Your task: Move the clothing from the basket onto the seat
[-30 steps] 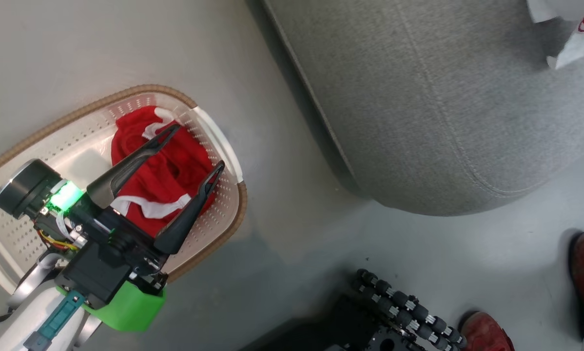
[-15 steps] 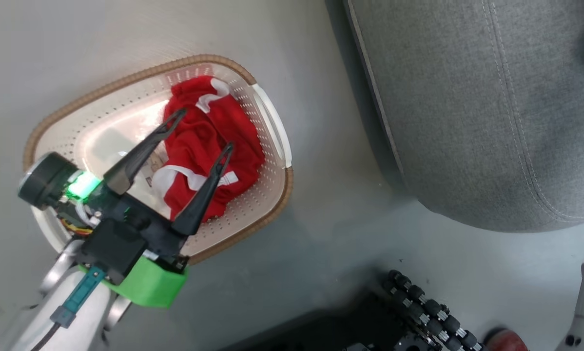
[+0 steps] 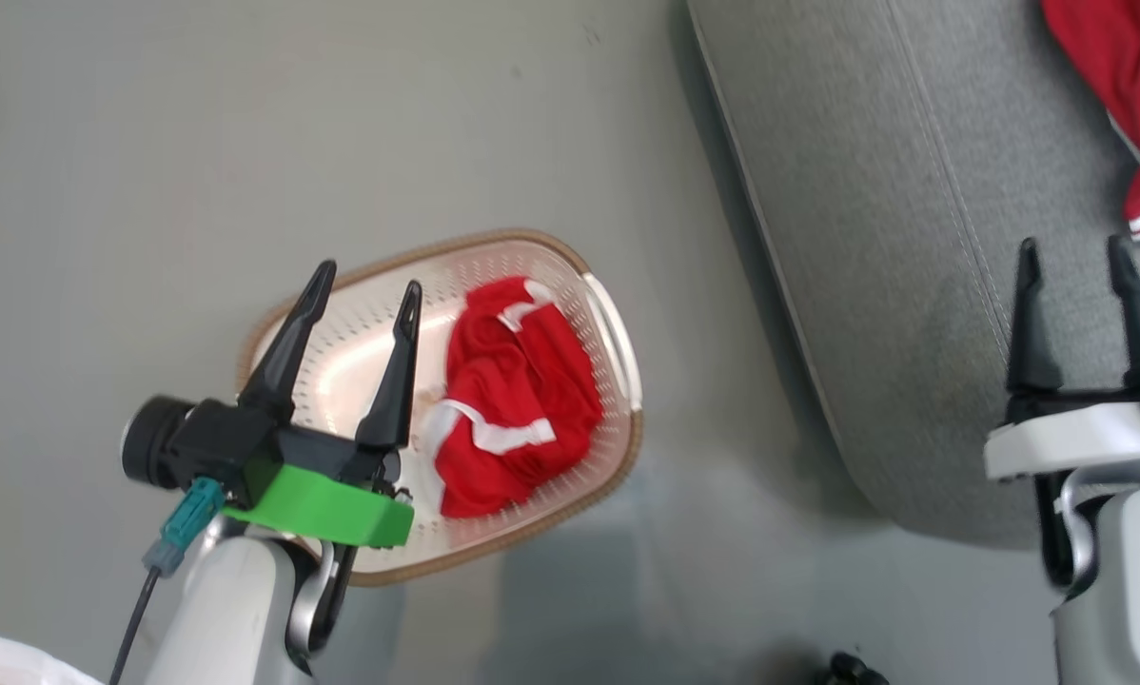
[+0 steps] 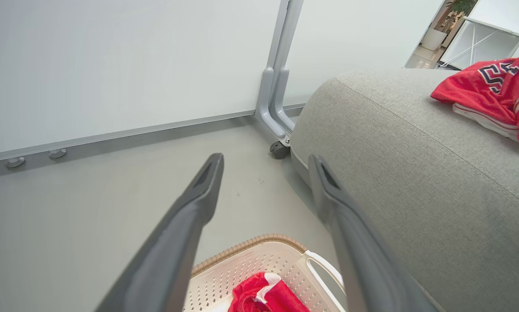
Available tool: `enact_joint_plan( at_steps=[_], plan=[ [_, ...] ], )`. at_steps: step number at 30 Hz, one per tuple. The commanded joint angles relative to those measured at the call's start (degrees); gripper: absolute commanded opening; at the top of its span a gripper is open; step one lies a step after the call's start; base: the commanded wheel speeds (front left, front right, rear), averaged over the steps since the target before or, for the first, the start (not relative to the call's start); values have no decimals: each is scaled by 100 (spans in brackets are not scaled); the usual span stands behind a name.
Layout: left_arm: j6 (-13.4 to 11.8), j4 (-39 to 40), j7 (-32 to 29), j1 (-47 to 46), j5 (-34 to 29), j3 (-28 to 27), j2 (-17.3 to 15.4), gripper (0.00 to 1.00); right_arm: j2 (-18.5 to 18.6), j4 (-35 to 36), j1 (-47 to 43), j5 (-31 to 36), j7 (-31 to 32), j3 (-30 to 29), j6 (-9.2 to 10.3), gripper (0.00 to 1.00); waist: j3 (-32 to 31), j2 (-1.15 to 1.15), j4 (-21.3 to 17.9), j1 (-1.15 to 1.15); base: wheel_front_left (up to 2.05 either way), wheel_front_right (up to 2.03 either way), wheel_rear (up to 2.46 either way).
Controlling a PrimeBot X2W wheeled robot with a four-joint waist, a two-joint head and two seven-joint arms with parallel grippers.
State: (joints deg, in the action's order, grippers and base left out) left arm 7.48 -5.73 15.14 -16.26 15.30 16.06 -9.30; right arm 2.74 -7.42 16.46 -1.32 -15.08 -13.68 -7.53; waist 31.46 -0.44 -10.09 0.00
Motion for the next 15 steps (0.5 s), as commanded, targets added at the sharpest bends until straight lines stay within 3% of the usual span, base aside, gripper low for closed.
enact_joint_plan(
  at_steps=[1, 8, 15],
  plan=[
    [-1, -96, 1, 183, 70, -122, 132, 100, 24, 28, -184, -11, -14, 198, 8, 100, -1151, 44, 962, 0, 0, 0, 0],
    [1, -338, 0, 810, -34, -833, 470, 100, 29, 100, -666, -95, -14, 1034, 8, 100, -1942, 44, 1250, 0, 0, 0, 0],
    [2, -31, 1, 1502, -278, -1365, 604, 100, 31, 459, -1226, -216, -14, 1365, 8, 100, -2653, 44, 1285, 0, 0, 0, 0]
  ],
)
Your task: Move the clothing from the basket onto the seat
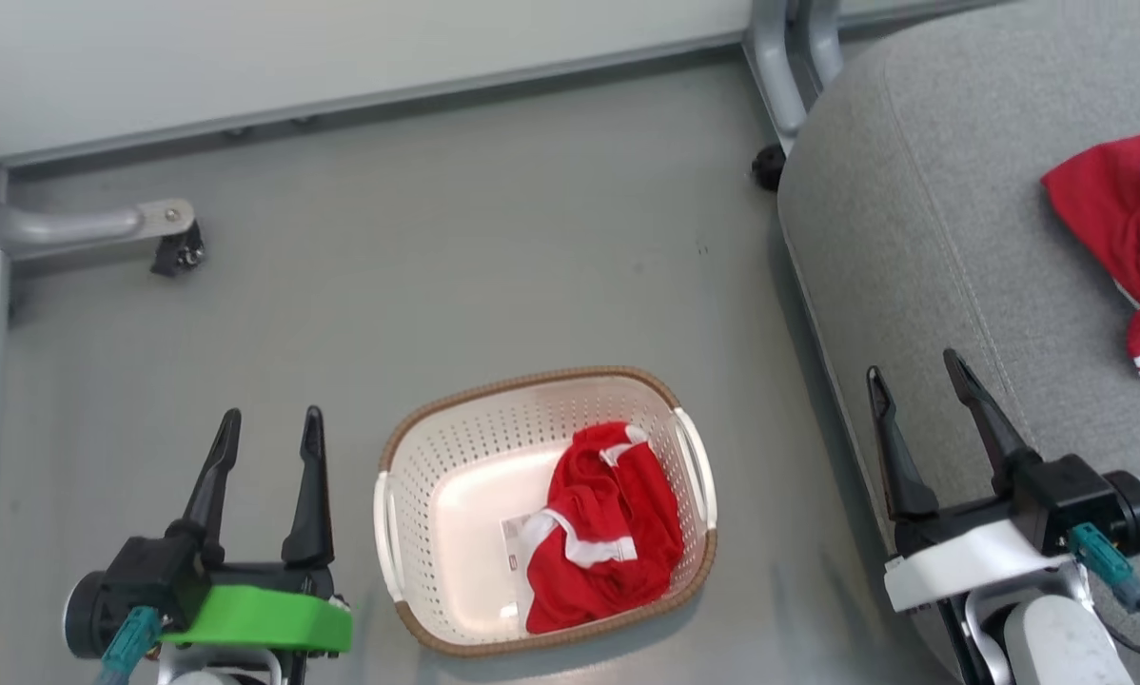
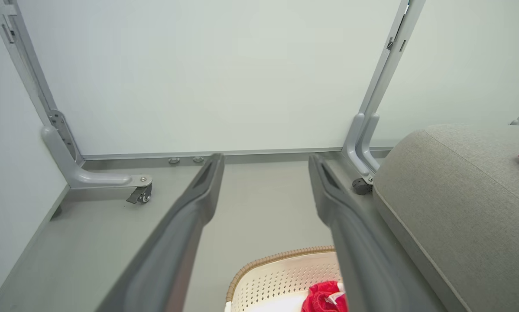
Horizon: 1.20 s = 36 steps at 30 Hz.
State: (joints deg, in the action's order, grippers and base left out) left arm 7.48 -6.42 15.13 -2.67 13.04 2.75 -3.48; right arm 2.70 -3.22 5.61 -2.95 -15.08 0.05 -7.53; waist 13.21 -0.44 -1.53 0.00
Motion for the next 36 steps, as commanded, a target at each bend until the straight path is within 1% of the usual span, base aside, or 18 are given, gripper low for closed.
enact_joint_plan(
  at_steps=[1, 4, 6, 14, 17, 24, 36],
  plan=[
    [2, 89, 2, 237, -86, -99, 33, 100, 33, 100, -215, -72, -14, 6, 8, 100, -925, 44, 422, 0, 0, 0, 0],
    [2, 285, 1, 570, -174, -286, 53, 100, 30, 283, -515, -151, -14, 40, 8, 100, -1174, 44, 380, 0, 0, 0, 0],
    [-37, 427, 1, 710, -81, -314, 60, 100, 29, 399, -665, -138, -14, 102, 8, 100, -1251, 44, 356, 0, 0, 0, 0],
    [-235, 796, 1, 1231, -148, -222, 60, 100, 31, 617, -1135, -41, -14, 209, 8, 100, -1384, 44, 278, 0, 0, 0, 0],
    [-250, 815, 1, 1384, -190, -149, 61, 100, 30, 633, -1236, -71, -14, 192, 8, 100, -1399, 44, 256, 0, 0, 0, 0],
    [-211, 777, 1, 1473, -294, -24, 59, 100, 29, 601, -1255, -93, -14, 182, 8, 100, -1425, 44, 235, 0, 0, 0, 0],
    [-237, 737, 1, 1423, -312, 62, 59, 100, 29, 554, -1250, -103, -14, 235, 8, 100, -1484, 44, 266, 0, 0, 0, 0]
  ],
)
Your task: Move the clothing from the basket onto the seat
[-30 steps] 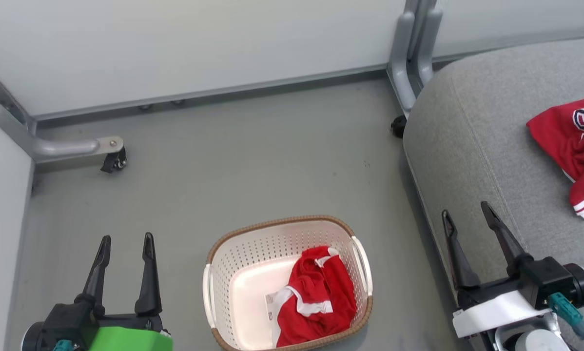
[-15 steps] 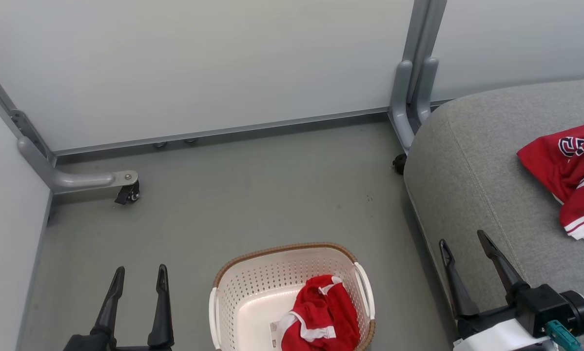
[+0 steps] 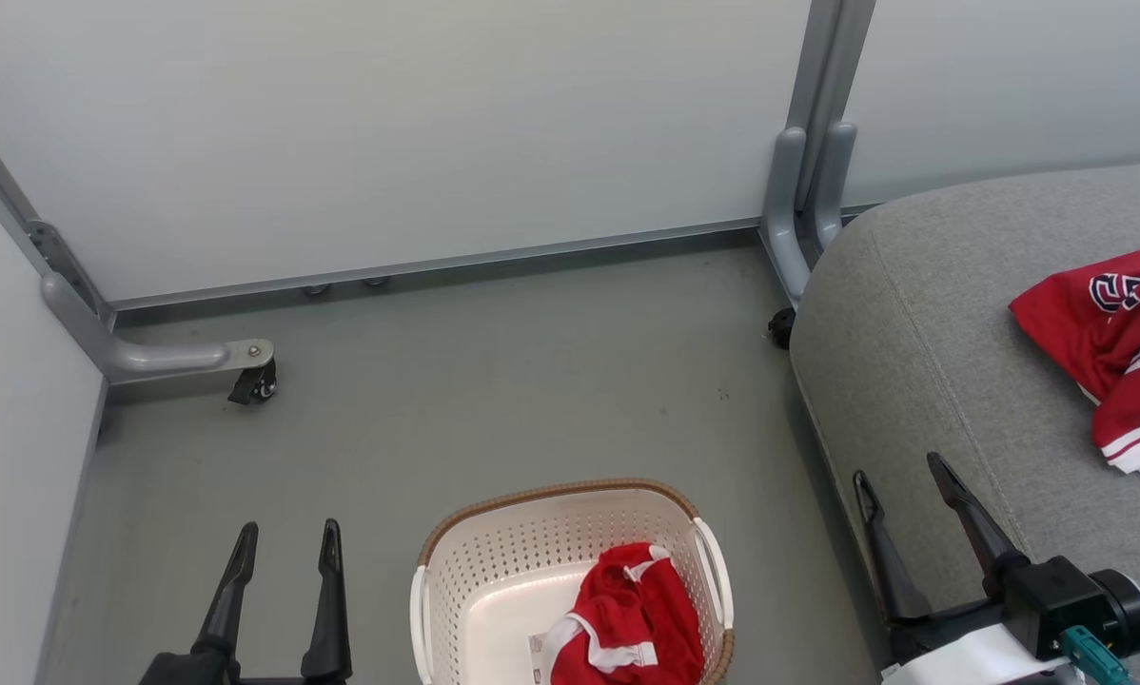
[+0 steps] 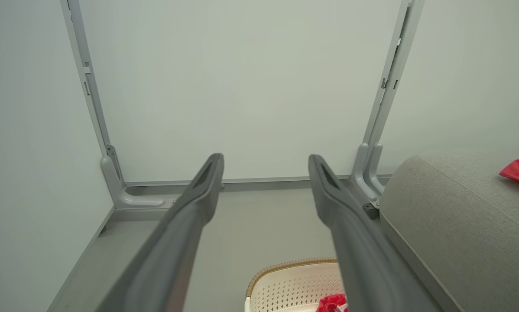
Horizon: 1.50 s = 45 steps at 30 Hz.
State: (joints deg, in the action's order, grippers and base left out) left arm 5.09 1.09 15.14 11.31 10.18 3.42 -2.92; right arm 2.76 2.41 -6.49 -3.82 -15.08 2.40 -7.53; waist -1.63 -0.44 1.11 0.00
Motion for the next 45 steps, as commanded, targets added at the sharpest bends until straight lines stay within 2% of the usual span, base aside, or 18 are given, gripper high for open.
enact_joint_plan(
  at_steps=[1, 19, 23, 27, 30, 34, 40, 45],
  plan=[
    [-1, -17, 0, 21, -29, 0, 3, 100, 23, -12, -39, -17, -14, 5, 8, 100, 0, 44, 9, 0, 0, 0, 0],
    [39, -167, 0, -65, 22, 125, 4, 100, 24, -23, -31, -42, -14, -68, 8, 100, 218, 44, 45, 0, 0, 0, 0],
    [137, -440, 1, -353, 31, 227, 3, 100, 23, 7, 153, -144, -14, -200, 8, 100, 627, 44, 37, 0, 0, 0, 0],
    [230, -844, 0, -865, 86, 449, 2, 100, 24, 128, 523, -88, -14, -295, 8, 100, 1351, 44, 41, 0, 0, 0, 0],
    [244, -1203, 0, -1509, 263, 1073, -216, 100, 23, 276, 904, -30, -14, -364, 8, 100, 2056, 44, 34, 0, 0, 0, 0],
    [243, -1836, 1, -2433, 718, 2106, -725, 100, 22, 378, 1376, 106, -14, -334, 8, 100, 2824, 44, -63, 0, 0, 0, 0],
    [244, -2600, 1, -3802, 1089, 3640, -1428, 100, 21, 587, 1885, -5, -14, -367, 8, 100, 3697, 44, -354, 0, 0, 0, 0],
    [240, -3086, 1, -4907, 1199, 4842, -1827, 100, 22, 767, 2177, -99, -14, -283, 8, 100, 4325, 44, -615, 0, 0, 0, 0]
  ],
)
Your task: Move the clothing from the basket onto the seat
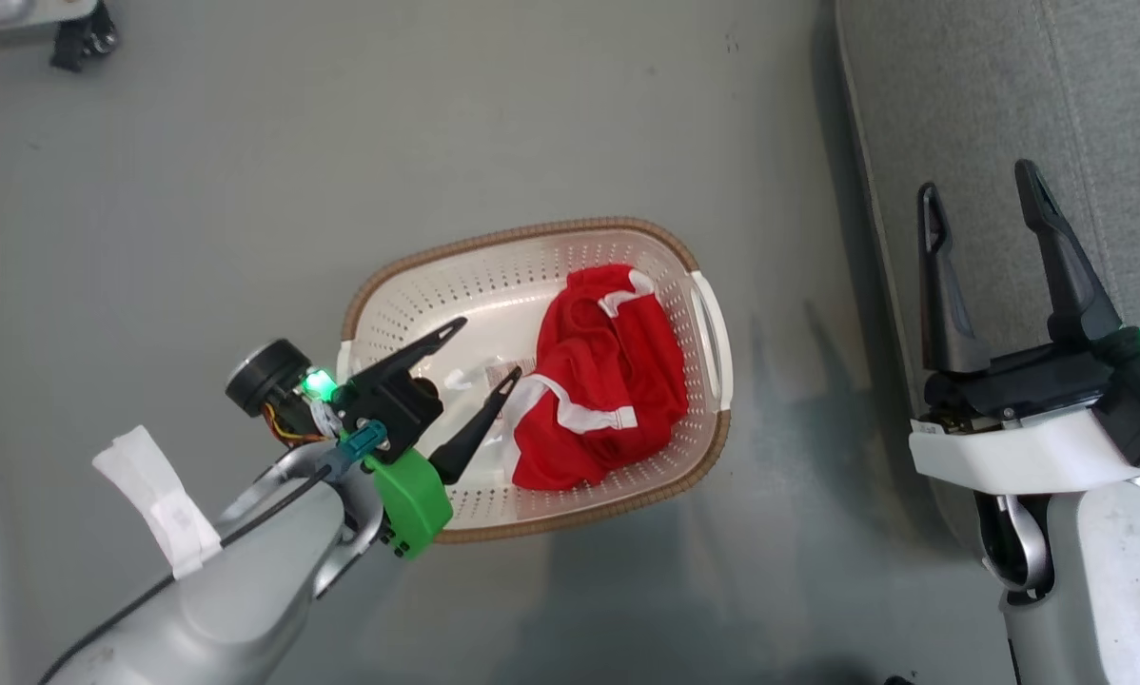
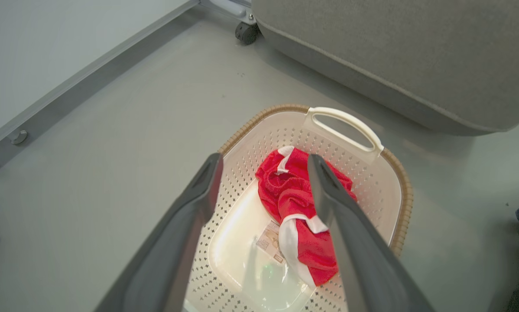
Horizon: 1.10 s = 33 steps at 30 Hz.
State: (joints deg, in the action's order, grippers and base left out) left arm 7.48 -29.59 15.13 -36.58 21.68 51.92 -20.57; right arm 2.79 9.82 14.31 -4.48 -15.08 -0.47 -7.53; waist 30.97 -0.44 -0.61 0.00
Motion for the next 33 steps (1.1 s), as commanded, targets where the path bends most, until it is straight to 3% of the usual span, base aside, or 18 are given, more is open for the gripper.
enact_joint_plan(
  at_steps=[1, 7, 14, 33],
  plan=[
    [1, -129, 2, -341, 34, 227, -142, 100, 18, 78, 142, -70, -14, 8, 8, 100, 1197, 44, -511, 0, 0, 0, 0],
    [1, -751, 2, -1373, 2, 1400, -342, 100, 15, 248, 330, -282, -14, 121, 8, 100, 1830, 44, -817, 0, 0, 0, 0],
    [1, -1295, 2, -2100, 58, 2032, -300, 100, 14, 497, 591, -294, -14, 338, 8, 100, 2463, 44, -1082, 0, 0, 0, 0],
    [2, -2405, -87, -2585, -947, 2149, -36, 100, 15, 858, 860, -173, -14, 545, 8, 100, 3180, 44, -1332, 0, 0, 0, 0]
  ],
)
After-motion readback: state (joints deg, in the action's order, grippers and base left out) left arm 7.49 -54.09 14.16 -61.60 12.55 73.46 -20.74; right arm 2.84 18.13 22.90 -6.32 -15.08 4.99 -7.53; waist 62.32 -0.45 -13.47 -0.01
